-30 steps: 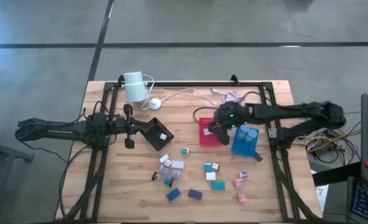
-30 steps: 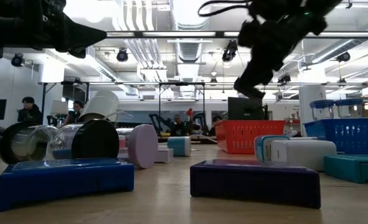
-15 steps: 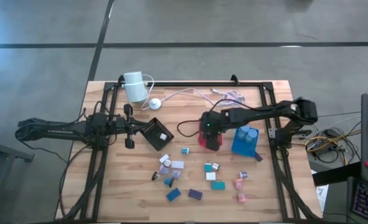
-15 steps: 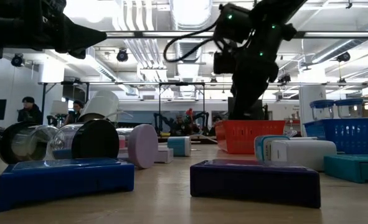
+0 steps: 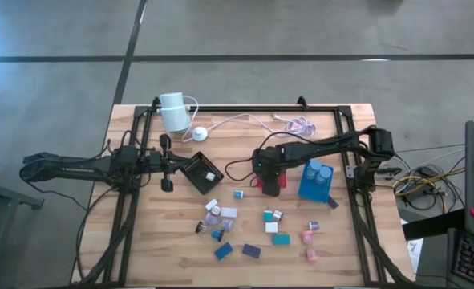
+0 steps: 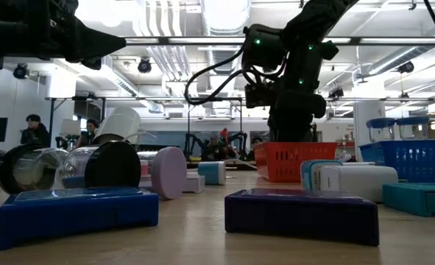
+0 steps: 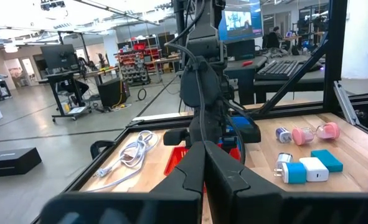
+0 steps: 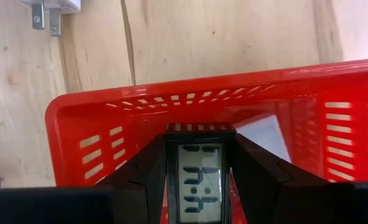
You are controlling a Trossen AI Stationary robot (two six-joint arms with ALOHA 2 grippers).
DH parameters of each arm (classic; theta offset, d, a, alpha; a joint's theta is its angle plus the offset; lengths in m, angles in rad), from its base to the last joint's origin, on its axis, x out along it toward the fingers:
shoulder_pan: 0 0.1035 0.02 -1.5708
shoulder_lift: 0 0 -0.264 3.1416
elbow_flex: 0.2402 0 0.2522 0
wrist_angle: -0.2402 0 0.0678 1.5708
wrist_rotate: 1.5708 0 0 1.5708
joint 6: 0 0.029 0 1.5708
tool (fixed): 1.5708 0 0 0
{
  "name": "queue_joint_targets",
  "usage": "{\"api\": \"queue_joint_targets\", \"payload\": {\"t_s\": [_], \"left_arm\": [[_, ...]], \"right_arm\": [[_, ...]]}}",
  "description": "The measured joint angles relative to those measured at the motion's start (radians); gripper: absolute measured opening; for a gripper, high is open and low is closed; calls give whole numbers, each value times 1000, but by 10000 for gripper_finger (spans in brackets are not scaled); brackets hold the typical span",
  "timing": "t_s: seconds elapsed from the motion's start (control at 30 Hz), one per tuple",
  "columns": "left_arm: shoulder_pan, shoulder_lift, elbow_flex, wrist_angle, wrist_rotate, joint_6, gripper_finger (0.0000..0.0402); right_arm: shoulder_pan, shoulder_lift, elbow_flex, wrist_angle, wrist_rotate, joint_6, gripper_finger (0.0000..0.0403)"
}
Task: Pick & Place Office items
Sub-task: Put the black digital clock into the red bin, then put the top blue charger adaptor into the black bin
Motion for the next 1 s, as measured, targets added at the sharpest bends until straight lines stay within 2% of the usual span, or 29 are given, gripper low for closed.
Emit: {"api": "queue_joint_targets", "payload": {"t_s": [0.33,0.43,0.53,0.63,0.73,0.83,1.0], "left_arm": [[0,0,0,0,0,0,12],[0,0,0,0,0,0,12],[0,0,0,-1,0,0,12],[0,0,0,-4,0,0,12],[0,0,0,-7,0,0,12],[0,0,0,-7,0,0,12],[0,0,0,-8,0,-1,12]], "right_arm": [[0,-57,8,-4,-11,4,255],[0,-123,19,-4,-11,1,270],[0,-242,5,50,-11,-31,270],[9,-404,-52,184,-19,-82,252],[16,-598,-158,380,-83,-145,215],[16,-794,-281,538,-101,-124,156],[17,-1087,-453,554,-92,-134,35]]}}
